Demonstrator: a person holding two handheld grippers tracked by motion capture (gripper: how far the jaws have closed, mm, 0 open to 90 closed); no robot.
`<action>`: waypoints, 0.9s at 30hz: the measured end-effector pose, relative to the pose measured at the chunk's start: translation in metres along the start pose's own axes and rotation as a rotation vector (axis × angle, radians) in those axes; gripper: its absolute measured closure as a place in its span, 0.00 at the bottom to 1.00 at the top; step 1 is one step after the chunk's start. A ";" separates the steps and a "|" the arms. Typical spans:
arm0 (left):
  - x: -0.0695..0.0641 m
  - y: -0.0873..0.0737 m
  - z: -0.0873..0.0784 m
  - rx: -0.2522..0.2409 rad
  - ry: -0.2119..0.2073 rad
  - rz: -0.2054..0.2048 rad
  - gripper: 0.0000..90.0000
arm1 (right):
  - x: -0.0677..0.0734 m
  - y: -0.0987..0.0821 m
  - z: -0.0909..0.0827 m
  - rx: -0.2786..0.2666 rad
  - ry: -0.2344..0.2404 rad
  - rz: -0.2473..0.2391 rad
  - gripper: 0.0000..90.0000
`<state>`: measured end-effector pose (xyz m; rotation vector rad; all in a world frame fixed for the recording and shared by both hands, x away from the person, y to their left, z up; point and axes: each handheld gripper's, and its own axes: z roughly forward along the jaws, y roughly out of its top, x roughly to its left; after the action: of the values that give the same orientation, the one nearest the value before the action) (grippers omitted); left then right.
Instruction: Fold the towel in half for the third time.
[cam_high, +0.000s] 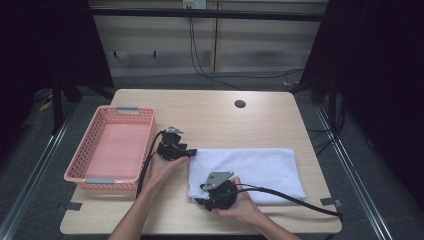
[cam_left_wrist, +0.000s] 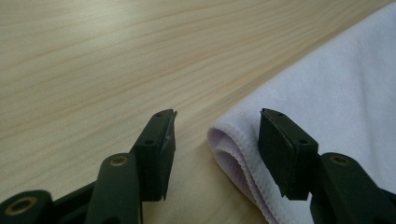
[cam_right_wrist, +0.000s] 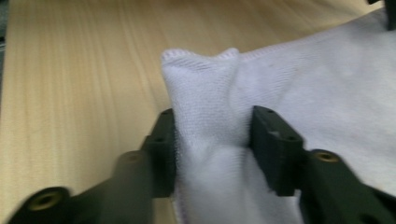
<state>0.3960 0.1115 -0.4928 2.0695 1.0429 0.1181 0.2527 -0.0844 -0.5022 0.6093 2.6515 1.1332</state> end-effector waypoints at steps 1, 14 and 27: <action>0.001 0.000 0.001 0.003 -0.003 -0.007 0.51 | -0.001 -0.001 0.000 -0.006 -0.010 0.009 0.68; 0.001 -0.003 0.012 0.029 -0.094 0.005 0.66 | -0.013 0.000 -0.003 -0.008 0.014 0.121 0.87; -0.001 0.004 -0.007 -0.025 -0.165 -0.023 0.93 | -0.015 0.010 -0.020 -0.080 0.043 0.160 0.88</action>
<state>0.3952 0.1131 -0.4850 2.0067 0.9592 -0.0509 0.2621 -0.0973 -0.4808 0.8029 2.6169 1.3028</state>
